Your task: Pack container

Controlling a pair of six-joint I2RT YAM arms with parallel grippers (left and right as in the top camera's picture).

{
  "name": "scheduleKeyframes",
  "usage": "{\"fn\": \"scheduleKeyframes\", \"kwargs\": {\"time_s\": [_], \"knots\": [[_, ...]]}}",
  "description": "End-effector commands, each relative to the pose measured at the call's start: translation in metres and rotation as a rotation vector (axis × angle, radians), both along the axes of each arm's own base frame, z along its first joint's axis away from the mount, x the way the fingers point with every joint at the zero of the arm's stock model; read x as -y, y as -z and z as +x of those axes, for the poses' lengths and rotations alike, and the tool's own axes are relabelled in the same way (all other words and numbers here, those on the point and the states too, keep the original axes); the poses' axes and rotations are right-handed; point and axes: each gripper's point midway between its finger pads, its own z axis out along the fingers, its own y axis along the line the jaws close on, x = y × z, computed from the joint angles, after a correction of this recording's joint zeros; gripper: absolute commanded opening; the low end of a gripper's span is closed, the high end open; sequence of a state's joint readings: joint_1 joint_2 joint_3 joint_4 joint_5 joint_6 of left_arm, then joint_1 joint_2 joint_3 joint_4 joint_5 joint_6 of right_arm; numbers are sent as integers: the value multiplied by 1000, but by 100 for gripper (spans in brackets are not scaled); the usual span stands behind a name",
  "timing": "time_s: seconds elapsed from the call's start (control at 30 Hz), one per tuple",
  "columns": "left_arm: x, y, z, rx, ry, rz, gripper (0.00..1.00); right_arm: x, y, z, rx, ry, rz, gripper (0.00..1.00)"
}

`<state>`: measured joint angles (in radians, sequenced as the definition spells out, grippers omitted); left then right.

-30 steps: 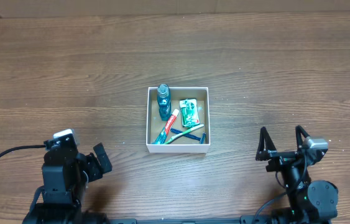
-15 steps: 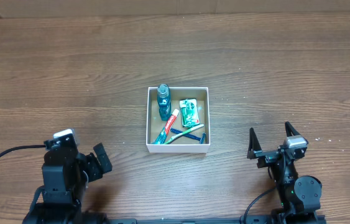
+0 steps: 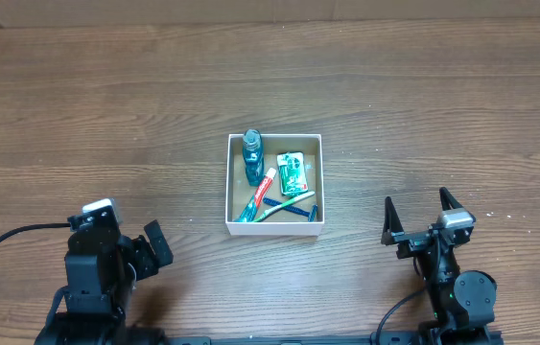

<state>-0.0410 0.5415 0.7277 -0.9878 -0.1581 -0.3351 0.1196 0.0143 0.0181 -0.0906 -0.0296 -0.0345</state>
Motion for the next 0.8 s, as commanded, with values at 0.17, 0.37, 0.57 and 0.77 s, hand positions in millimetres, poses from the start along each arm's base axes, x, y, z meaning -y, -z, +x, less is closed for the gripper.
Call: {"fn": "scheduleKeyframes", "kwargs": {"time_s": [0.17,0.37,0.57,0.77], "knots": [[-3,0,0,-1,-18,0,100,-1,1,0,10,-4,-6,100],[-9,8,-8,61,-7,58,100,-1,1,0,10,-3,-6,100],[2,13,31,417,95,112,100,-1,1,0,10,-4,-6,100],[22,-13,52,751,257,295,100,-1,1,0,10,-3,-6,100]]}}
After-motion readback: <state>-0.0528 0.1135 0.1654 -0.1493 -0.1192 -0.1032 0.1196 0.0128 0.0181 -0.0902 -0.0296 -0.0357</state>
